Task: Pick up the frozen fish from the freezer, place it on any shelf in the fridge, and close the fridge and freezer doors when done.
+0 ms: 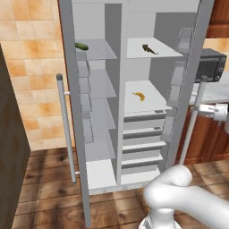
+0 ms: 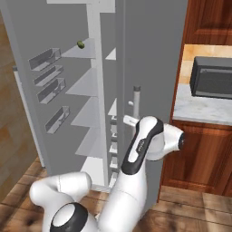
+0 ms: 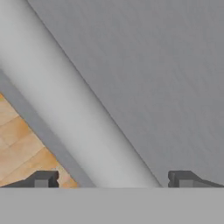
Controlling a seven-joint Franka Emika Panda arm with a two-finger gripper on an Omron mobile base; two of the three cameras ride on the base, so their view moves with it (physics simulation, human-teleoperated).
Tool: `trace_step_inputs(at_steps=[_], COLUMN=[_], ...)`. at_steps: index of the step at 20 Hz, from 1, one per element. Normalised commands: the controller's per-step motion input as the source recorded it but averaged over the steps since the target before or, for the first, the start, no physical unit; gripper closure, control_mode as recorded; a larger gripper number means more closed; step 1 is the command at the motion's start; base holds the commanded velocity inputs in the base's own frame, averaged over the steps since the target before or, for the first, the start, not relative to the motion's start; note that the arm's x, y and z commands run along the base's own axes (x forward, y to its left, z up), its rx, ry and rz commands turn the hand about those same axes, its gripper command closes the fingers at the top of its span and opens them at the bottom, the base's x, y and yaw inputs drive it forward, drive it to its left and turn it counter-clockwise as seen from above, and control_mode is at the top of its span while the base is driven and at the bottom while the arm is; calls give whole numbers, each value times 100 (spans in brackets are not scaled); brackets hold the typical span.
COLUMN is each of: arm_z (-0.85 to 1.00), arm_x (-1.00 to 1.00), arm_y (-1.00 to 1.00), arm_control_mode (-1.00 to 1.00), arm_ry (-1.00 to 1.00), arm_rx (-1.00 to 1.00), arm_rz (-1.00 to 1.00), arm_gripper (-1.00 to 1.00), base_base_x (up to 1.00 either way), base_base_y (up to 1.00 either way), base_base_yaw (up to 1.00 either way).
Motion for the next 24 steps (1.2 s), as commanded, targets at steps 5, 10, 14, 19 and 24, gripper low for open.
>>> trace_step_inputs(at_steps=[5, 10, 14, 19, 24], arm_z=[0, 0, 4, 12, 15], arm_x=[23, 36, 42, 48, 56], arm_y=[96, 51, 44, 46, 27], arm_control_mode=[-100, -100, -100, -100, -100], arm_ry=[-6, -5, -5, -4, -2], arm_rx=[0, 0, 0, 0, 0], arm_rz=[-14, -16, -19, -20, -15], arm_gripper=[-100, -100, -100, -100, -100], base_base_x=[0, 0, 0, 0, 0], base_base_y=[0, 0, 0, 0, 0], base_base_yaw=[0, 0, 0, 0, 0])
